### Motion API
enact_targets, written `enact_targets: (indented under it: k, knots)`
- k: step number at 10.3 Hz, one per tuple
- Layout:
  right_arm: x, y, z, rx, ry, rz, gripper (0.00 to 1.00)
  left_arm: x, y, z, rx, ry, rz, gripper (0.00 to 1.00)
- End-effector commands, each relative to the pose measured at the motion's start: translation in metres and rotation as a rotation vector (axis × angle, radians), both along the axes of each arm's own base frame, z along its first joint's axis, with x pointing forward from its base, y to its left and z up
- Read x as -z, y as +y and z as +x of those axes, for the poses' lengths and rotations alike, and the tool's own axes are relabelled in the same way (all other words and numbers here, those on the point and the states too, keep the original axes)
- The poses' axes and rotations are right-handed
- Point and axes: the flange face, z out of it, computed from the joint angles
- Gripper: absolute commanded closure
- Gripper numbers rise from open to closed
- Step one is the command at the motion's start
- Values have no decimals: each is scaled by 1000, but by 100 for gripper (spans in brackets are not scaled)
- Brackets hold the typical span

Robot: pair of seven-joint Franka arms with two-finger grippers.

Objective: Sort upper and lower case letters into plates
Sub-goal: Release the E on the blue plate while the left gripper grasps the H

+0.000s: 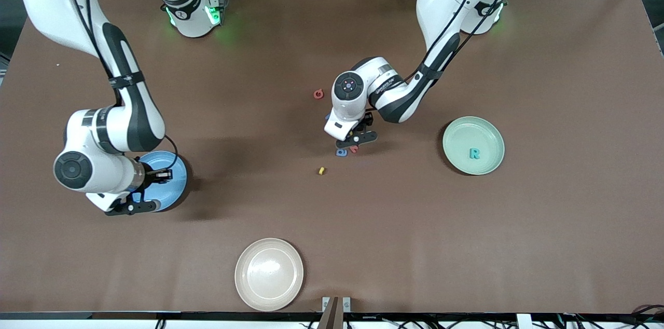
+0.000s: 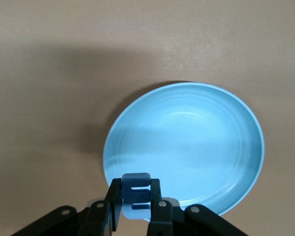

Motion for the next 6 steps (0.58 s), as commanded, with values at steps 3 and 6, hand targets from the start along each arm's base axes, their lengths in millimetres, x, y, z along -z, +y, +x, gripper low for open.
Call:
enact_targets:
  k: [3, 6]
  knots:
    - [-1, -23, -5, -62, -11, 21, 47, 5, 0, -1, -20, -7, 12, 75]
    - [1, -23, -5, -46, -9, 24, 0, -14, 5, 11, -31, -32, -3, 100]
